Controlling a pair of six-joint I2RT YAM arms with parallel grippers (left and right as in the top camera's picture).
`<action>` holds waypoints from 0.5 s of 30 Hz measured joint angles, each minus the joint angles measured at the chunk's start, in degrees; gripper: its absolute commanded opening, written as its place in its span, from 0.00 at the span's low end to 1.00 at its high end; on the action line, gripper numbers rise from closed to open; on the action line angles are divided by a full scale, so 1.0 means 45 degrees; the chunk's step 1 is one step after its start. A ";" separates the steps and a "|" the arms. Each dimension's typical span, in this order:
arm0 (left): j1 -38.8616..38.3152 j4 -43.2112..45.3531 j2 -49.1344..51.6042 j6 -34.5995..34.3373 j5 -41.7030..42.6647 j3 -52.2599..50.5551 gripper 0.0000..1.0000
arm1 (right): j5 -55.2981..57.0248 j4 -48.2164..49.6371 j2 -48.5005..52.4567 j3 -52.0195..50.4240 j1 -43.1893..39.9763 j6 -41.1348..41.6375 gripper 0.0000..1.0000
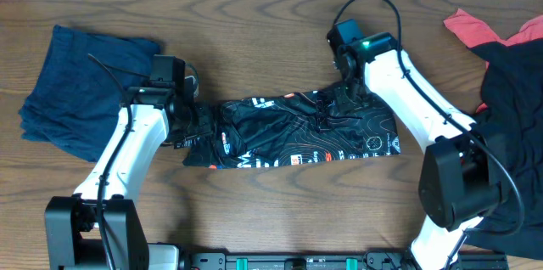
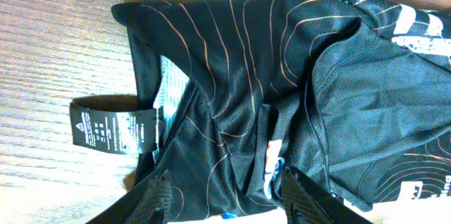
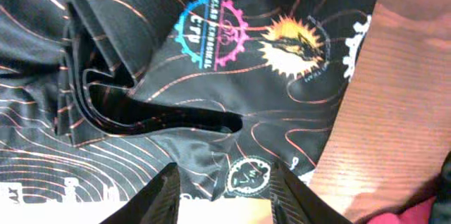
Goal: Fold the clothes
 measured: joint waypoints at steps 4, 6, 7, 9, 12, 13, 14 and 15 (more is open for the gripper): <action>0.0000 0.0000 0.0000 0.0000 0.0005 0.0000 0.52 | -0.0432 0.0097 0.0000 -0.0068 -0.0321 -0.0083 0.41; 0.0000 0.0000 0.0000 0.0000 0.0000 0.0000 0.52 | -0.0597 0.0296 0.0000 -0.0301 -0.0398 -0.0175 0.42; 0.0000 0.0000 0.0000 0.0005 0.0005 0.0000 0.52 | -0.0685 0.0447 0.0000 -0.0525 -0.0393 -0.0257 0.43; 0.0000 0.0000 0.0000 0.0005 0.0005 0.0000 0.52 | -0.0816 0.0821 0.0000 -0.1010 -0.0389 -0.0364 0.44; 0.0000 0.0000 0.0000 0.0000 0.0005 0.0000 0.52 | -0.0962 0.1399 0.0015 -0.1826 -0.0389 -0.0500 0.44; 0.0000 0.0000 0.0000 0.0000 0.0005 0.0000 0.52 | -0.0976 0.1608 0.0029 -0.2040 -0.0389 -0.0534 0.44; 0.0000 0.0000 0.0000 0.0005 0.0005 0.0000 0.52 | -0.1005 0.1817 0.0039 -0.2259 -0.0389 -0.0568 0.44; 0.0000 0.0000 0.0000 0.0005 0.0000 0.0000 0.52 | -0.1010 0.1962 0.0068 -0.2390 -0.0389 -0.0602 0.43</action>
